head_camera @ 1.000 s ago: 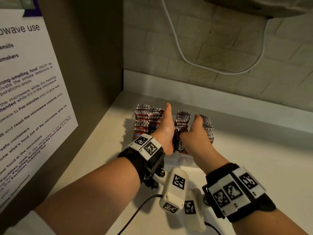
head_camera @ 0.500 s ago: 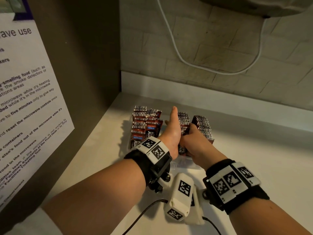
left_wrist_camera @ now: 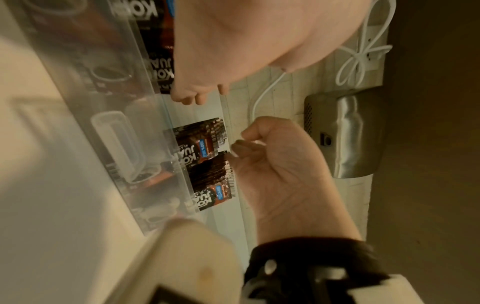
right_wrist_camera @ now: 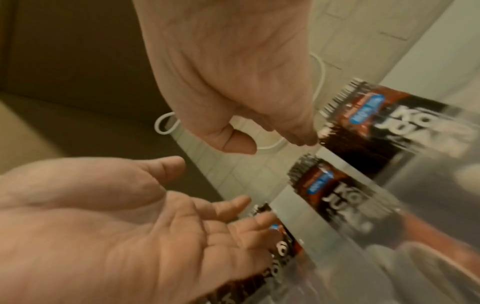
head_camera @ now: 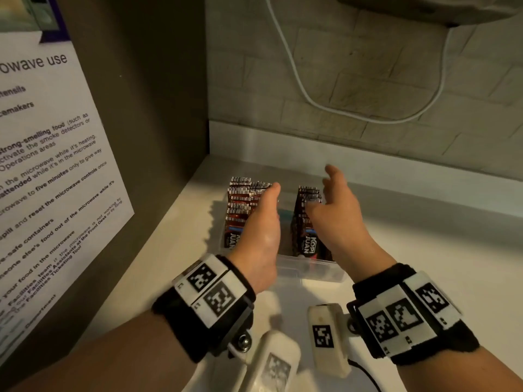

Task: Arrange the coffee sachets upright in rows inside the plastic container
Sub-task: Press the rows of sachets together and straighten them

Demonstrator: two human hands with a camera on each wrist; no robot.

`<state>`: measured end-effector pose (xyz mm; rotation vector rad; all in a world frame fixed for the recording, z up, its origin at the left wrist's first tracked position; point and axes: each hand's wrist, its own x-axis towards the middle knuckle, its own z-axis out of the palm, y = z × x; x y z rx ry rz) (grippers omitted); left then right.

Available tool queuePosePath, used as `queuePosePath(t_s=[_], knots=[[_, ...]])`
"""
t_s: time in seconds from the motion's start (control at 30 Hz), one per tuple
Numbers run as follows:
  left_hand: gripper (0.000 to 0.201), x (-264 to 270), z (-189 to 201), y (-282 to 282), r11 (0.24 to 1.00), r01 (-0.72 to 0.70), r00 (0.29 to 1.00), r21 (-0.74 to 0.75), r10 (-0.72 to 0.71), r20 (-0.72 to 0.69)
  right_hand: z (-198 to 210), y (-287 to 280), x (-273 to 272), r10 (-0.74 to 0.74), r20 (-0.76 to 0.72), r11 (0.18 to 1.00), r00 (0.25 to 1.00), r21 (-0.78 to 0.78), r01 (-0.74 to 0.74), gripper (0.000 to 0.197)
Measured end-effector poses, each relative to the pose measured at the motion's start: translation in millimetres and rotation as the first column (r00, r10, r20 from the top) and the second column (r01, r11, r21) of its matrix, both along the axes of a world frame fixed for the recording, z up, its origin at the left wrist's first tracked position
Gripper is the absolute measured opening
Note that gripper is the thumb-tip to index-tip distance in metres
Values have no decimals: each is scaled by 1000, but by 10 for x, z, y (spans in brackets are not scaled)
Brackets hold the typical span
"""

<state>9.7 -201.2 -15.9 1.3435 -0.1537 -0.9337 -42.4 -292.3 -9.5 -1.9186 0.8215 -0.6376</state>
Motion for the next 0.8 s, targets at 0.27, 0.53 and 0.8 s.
queuePosePath(t_s=[0.27,0.53,0.8], knots=[[70,47,-86,114,981,-178,968,-80,160,-192,-39,234,482,170,-173,984,970,-26,-177,68],[134,163,-100,2,957,-250,941,-147,205,-269,-349,264,590,137,-201,981,970,165,-104,70],[104,314,-230,-169,973,-217,928,-74,182,-325,-452,230,530,167,-170,967,971,221,-128,95]])
